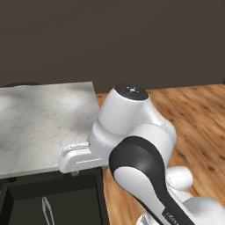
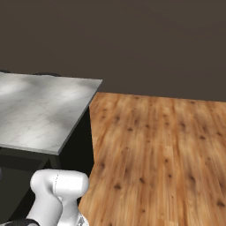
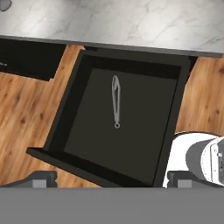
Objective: Take the tongs from the drawer on the left and place them on the dining counter next to the tray containing the hot dog.
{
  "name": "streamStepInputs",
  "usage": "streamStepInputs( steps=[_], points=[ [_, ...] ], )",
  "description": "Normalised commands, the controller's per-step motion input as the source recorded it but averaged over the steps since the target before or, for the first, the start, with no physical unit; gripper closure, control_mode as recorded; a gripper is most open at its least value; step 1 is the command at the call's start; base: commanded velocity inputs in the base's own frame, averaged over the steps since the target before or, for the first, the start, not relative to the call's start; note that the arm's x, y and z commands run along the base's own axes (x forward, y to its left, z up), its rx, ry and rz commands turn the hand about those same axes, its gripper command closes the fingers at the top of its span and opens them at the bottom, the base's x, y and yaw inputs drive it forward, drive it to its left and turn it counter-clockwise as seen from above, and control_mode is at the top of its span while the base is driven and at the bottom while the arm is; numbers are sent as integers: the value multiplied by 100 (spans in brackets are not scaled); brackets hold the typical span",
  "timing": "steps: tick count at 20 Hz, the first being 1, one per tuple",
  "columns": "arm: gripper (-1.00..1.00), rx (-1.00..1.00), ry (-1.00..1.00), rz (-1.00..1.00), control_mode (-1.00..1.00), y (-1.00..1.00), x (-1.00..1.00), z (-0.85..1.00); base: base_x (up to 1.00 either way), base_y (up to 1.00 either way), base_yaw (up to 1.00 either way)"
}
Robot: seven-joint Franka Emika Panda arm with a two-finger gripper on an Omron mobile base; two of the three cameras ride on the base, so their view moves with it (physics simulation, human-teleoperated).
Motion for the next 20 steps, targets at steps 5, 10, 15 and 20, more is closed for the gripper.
streamStepInputs(
  steps=[5, 10, 15, 20],
  points=[
    [-100, 0, 6, 0, -100, 0, 11, 0, 0, 0, 0],
    [-100, 0, 6, 0, -100, 0, 12, 0, 0, 0, 0],
    [-100, 0, 0, 0, -100, 0, 8, -8, 0, 0, 0],
    [-100, -2, -1, 0, -100, 0, 16, -31, 0, 0, 0]
  ],
)
